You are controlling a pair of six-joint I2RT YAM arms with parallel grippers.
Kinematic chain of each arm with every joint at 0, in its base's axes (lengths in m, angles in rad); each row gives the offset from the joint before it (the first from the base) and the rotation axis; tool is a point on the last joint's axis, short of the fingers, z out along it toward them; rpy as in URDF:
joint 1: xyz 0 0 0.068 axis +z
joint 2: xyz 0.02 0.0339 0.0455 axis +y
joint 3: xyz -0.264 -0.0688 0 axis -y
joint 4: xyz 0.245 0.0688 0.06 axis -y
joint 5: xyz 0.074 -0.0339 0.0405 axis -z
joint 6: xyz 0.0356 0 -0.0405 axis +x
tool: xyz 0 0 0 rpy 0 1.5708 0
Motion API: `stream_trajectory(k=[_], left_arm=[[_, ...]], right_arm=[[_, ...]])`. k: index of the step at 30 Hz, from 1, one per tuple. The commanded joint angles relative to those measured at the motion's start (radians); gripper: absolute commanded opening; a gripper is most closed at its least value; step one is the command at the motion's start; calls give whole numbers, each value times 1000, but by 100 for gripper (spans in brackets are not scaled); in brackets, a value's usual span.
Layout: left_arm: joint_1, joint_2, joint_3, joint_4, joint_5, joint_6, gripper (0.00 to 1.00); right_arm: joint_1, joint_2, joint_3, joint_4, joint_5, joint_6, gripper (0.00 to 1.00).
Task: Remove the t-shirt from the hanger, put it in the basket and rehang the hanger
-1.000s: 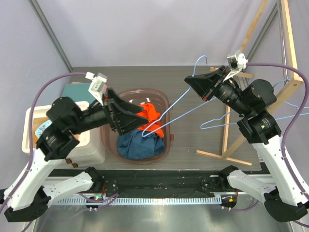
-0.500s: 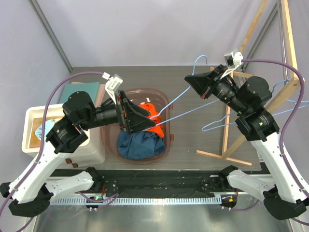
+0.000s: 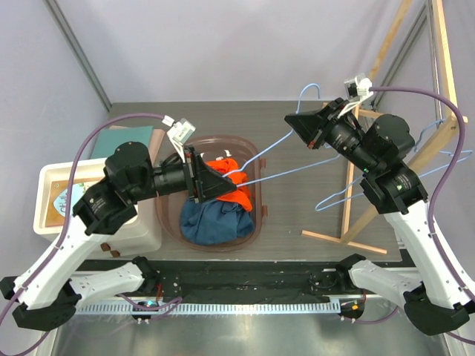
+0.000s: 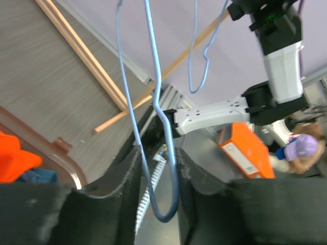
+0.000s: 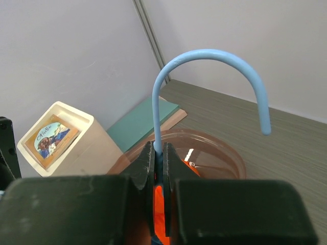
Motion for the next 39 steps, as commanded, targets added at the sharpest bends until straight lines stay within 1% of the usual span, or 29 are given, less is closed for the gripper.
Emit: stream_trajectory(k=[1,2,3,4,5,6,7,8,9,11,12,15,18,22,25,26,28,30,32,33,34,38,39], left_arm=[[-7,-2,12,-11,-76,20,24],[-7,-1,7,-9,-81,19,20],[-7,-2,6,-11,-87,20,11],[-7,-7,2,-11,-102,20,6],[-5,-9,-8,-9,-110,19,1],[-5,-13,-13,-5,-119,17,0],[-7,-27,-21,8,-127,14,0],[-5,-30,-31,14,-156,6,0],[-5,-36,-34,12,-173,2,0],[-7,-50,-45,15,-205,-1,0],[-5,-53,-48,20,-213,0,0],[-7,-75,-71,37,-253,-1,0],[-5,-94,-108,78,-281,-9,0],[-5,-95,-148,164,-296,-18,0],[-5,-56,-157,225,-282,-27,0],[-5,-42,-154,245,-268,-30,0],[-5,13,-143,316,-224,-47,0],[-5,78,-128,392,-192,-61,0],[-7,128,-99,451,-133,-81,0],[-7,151,-90,509,-118,-90,0],[-5,204,-80,540,-95,-108,0],[-11,336,16,653,-35,-142,0],[-13,364,31,698,-31,-148,0]], right_arm=[[2,0,53,29,-27,35,4],[1,0,54,28,-30,38,9],[2,-4,56,23,-33,41,11],[2,-6,57,18,-36,41,13],[2,-11,57,15,-38,43,19],[2,-12,57,15,-39,44,23],[2,-24,59,11,-39,44,29],[2,-24,62,5,-41,44,43],[2,-29,67,0,-41,44,54],[2,-41,79,-14,-41,46,65],[2,-50,82,-20,-38,49,78],[2,-89,96,-21,-16,53,92],[2,-129,122,-9,-25,58,95],[2,-205,129,61,-56,81,95],[1,-285,126,124,-55,92,94],[1,-343,120,139,-38,87,93],[2,-404,91,166,59,69,92],[2,-489,77,137,164,35,91],[1,-538,68,103,374,17,89],[1,-587,64,56,443,-3,88],[1,-606,59,36,573,-13,88],[1,-698,33,-40,821,-56,83],[1,-712,28,-58,852,-65,81]])
